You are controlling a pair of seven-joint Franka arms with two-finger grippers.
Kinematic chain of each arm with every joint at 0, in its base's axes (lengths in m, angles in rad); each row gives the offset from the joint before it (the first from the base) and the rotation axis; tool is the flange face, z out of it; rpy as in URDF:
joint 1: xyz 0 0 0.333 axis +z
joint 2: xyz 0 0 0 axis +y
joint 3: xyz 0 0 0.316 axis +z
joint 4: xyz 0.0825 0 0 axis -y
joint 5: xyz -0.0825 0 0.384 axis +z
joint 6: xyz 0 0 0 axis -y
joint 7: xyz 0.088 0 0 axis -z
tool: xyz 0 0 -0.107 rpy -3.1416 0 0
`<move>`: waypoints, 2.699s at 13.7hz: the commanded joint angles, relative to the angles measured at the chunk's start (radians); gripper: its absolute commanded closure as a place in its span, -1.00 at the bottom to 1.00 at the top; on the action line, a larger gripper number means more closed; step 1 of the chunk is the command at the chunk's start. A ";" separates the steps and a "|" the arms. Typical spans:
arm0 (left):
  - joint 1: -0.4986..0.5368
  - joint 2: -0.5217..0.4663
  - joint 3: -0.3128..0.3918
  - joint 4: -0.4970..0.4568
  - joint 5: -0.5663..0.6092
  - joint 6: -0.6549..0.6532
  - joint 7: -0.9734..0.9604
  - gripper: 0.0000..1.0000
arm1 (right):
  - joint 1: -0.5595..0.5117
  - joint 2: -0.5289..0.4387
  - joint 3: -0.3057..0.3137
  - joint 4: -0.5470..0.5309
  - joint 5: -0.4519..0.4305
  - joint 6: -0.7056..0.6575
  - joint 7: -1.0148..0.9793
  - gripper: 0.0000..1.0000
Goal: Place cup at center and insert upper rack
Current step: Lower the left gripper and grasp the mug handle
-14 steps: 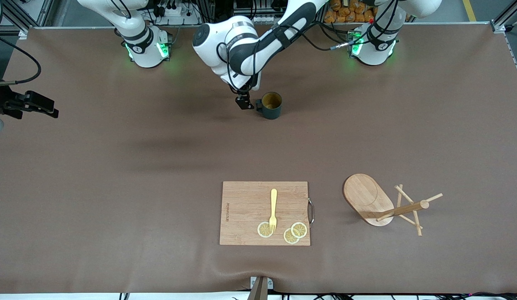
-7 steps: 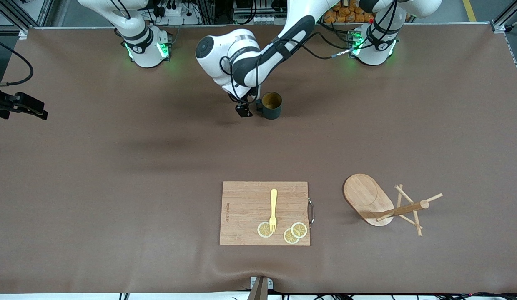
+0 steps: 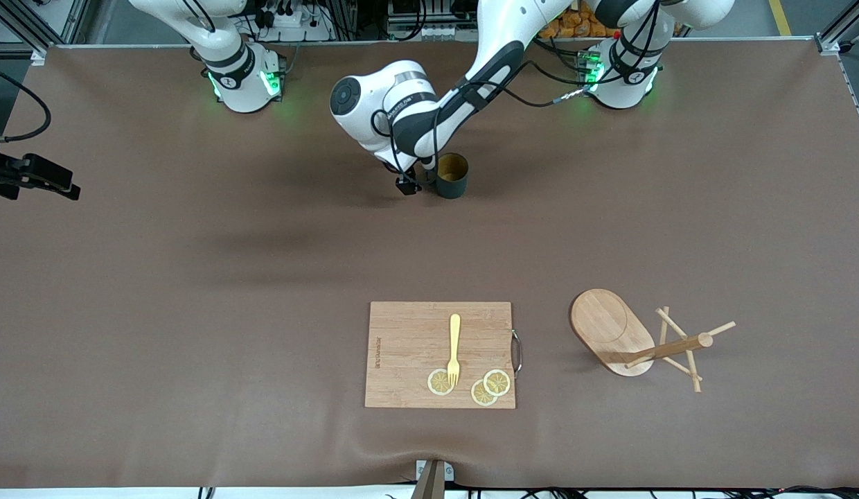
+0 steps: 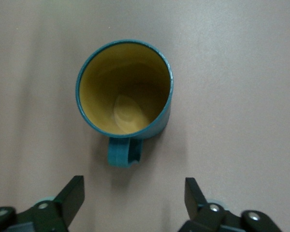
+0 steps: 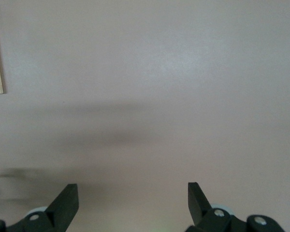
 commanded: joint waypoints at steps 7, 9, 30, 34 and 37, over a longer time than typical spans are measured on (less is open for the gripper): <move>0.000 0.028 -0.011 0.007 -0.005 -0.004 -0.178 -0.66 | 0.015 -0.004 0.024 0.052 0.020 -0.001 0.000 -1.00; 0.000 0.029 -0.011 0.003 -0.007 -0.010 -0.188 -0.66 | 0.020 -0.006 0.021 0.052 0.018 -0.009 0.000 -1.00; -0.019 0.003 -0.022 -0.039 -0.007 -0.082 -0.231 0.43 | 0.129 -0.030 -0.080 0.009 0.073 -0.029 0.002 -1.00; -0.019 0.002 -0.022 -0.036 -0.007 -0.082 -0.229 1.00 | 0.130 -0.027 -0.080 0.009 0.073 -0.027 0.000 -1.00; -0.015 -0.012 -0.022 -0.030 -0.002 -0.083 -0.215 1.00 | 0.130 -0.027 -0.080 0.009 0.073 -0.026 0.000 -1.00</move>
